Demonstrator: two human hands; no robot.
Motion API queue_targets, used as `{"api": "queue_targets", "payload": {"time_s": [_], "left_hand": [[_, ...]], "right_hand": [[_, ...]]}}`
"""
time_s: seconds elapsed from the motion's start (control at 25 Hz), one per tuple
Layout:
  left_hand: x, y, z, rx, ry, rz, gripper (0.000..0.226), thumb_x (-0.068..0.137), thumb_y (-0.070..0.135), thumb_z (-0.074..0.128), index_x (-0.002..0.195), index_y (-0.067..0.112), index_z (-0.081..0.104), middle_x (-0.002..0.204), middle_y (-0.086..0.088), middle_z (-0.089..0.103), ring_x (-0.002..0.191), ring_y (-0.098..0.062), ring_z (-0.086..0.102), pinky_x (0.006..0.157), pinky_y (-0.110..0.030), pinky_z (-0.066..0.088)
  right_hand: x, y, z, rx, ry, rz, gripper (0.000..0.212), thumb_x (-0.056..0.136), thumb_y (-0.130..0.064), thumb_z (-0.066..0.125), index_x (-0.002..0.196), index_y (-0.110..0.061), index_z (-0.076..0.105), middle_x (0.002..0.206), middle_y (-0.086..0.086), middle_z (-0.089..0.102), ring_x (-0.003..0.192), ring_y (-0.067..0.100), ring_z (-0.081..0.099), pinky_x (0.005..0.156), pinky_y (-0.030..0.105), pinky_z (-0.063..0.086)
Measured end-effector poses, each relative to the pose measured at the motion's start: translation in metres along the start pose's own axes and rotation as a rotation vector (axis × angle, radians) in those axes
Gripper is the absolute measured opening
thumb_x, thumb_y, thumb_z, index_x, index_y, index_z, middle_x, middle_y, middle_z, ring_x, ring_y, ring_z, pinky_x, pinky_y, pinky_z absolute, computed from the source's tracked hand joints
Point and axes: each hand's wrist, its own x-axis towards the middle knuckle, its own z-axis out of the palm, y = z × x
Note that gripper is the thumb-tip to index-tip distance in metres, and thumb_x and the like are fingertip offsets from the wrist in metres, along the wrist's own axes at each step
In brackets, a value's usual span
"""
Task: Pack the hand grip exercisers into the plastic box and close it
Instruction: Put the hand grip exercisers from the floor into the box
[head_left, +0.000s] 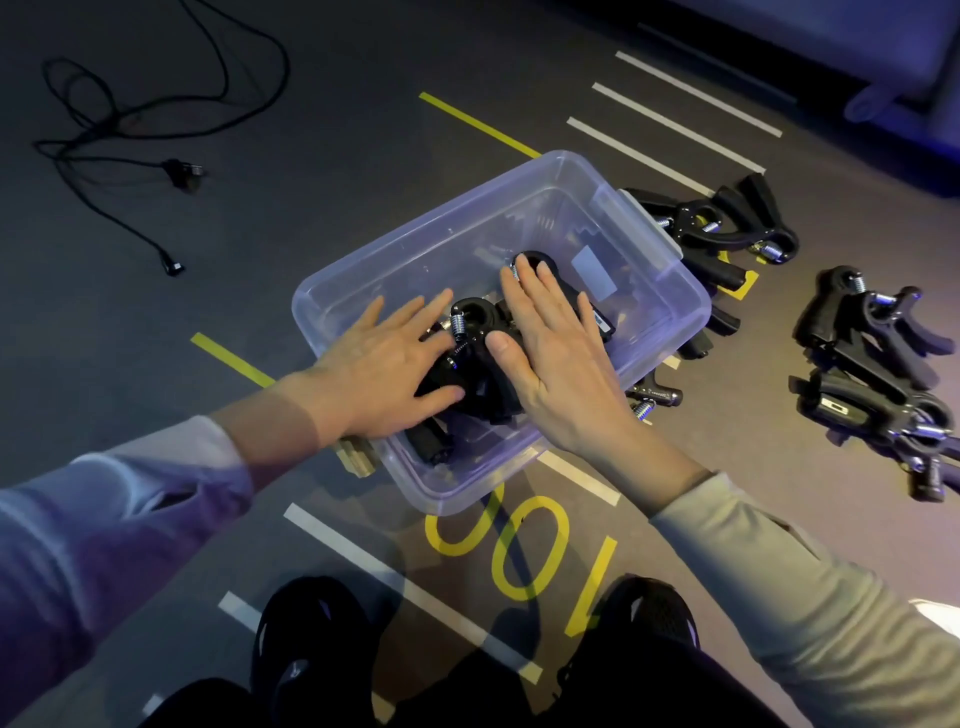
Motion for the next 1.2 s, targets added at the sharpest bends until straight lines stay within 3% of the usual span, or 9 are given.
{"api": "queue_targets", "payload": {"time_s": [0.12,0.36,0.44,0.56,0.68,0.76,0.88,1.0,1.2], "left_hand": [[-0.01,-0.001,-0.001,-0.029,0.262,0.063,0.083,0.082,0.07,0.011,0.147,0.019,0.015,0.155,-0.002,-0.015,0.142,-0.023,-0.012,0.111,-0.049,-0.009],[-0.003,0.031,-0.027,-0.039,0.494,0.078,0.086,0.084,0.068,0.016,0.147,0.01,0.01,0.155,-0.013,0.008,0.142,-0.03,0.01,0.11,-0.055,0.007],[0.008,0.052,-0.037,-0.08,0.497,0.071,0.087,0.083,0.066,0.02,0.146,0.006,0.015,0.153,-0.018,0.017,0.138,-0.034,0.024,0.108,-0.056,0.018],[0.035,0.086,-0.041,-0.118,0.406,0.159,0.085,0.082,0.062,0.025,0.141,0.001,0.029,0.147,-0.025,0.028,0.13,-0.04,0.036,0.103,-0.054,0.033],[0.065,0.116,-0.034,-0.119,0.367,0.281,0.076,0.084,0.05,0.051,0.138,-0.001,0.035,0.145,-0.027,0.029,0.127,-0.043,0.039,0.101,-0.052,0.037],[0.081,0.135,-0.028,-0.15,0.366,0.294,0.077,0.083,0.044,0.058,0.142,0.004,0.029,0.15,-0.022,0.02,0.134,-0.04,0.029,0.106,-0.052,0.031],[0.099,0.158,-0.02,-0.175,0.376,0.222,0.081,0.085,0.057,0.039,0.148,0.014,0.01,0.156,-0.012,-0.001,0.143,-0.03,0.0,0.112,-0.049,0.012],[0.111,0.167,-0.019,-0.176,0.42,0.214,0.084,0.084,0.068,0.023,0.147,0.014,0.015,0.156,-0.013,0.001,0.143,-0.029,-0.001,0.111,-0.052,0.013],[0.117,0.168,-0.019,-0.112,0.435,0.252,0.077,0.085,0.063,0.022,0.142,0.012,0.032,0.155,-0.016,0.006,0.142,-0.033,0.006,0.109,-0.052,0.026]], "right_hand": [[-0.008,0.004,-0.006,0.077,0.075,-0.065,0.076,0.089,-0.065,0.013,0.151,-0.022,0.001,0.159,-0.006,-0.004,0.146,0.008,-0.008,0.119,0.036,-0.003],[-0.023,0.019,-0.025,-0.07,0.201,-0.079,0.09,0.081,-0.076,0.008,0.151,-0.02,0.005,0.159,0.002,-0.004,0.147,0.02,-0.004,0.117,0.046,0.005],[-0.025,0.034,-0.034,-0.055,0.239,0.014,0.088,0.083,-0.073,0.02,0.151,-0.018,0.012,0.159,0.006,-0.001,0.147,0.022,0.006,0.116,0.044,0.016],[-0.034,0.078,-0.046,-0.039,0.391,0.217,0.069,0.091,-0.052,0.042,0.146,-0.012,0.029,0.158,0.009,0.013,0.14,0.025,0.028,0.107,0.038,0.035],[-0.06,0.141,-0.05,-0.075,0.455,0.415,0.063,0.09,-0.037,0.052,0.143,-0.008,0.033,0.154,0.013,0.021,0.14,0.027,0.029,0.109,0.037,0.034],[-0.085,0.183,-0.052,-0.108,0.471,0.588,0.062,0.092,-0.038,0.049,0.145,-0.01,0.03,0.155,0.013,0.02,0.14,0.028,0.028,0.113,0.041,0.027],[-0.116,0.237,-0.058,-0.097,0.402,0.86,0.059,0.096,-0.045,0.038,0.149,-0.026,0.022,0.158,0.007,0.009,0.145,0.028,0.012,0.116,0.049,0.015],[-0.13,0.278,-0.061,-0.022,0.237,1.031,0.061,0.095,-0.055,0.03,0.149,-0.035,0.013,0.159,0.003,-0.004,0.146,0.029,-0.002,0.115,0.052,0.007],[-0.133,0.319,-0.068,0.173,0.13,1.103,0.059,0.098,-0.041,0.038,0.15,-0.025,0.017,0.158,0.01,-0.004,0.14,0.038,0.022,0.113,0.043,0.022]]}}
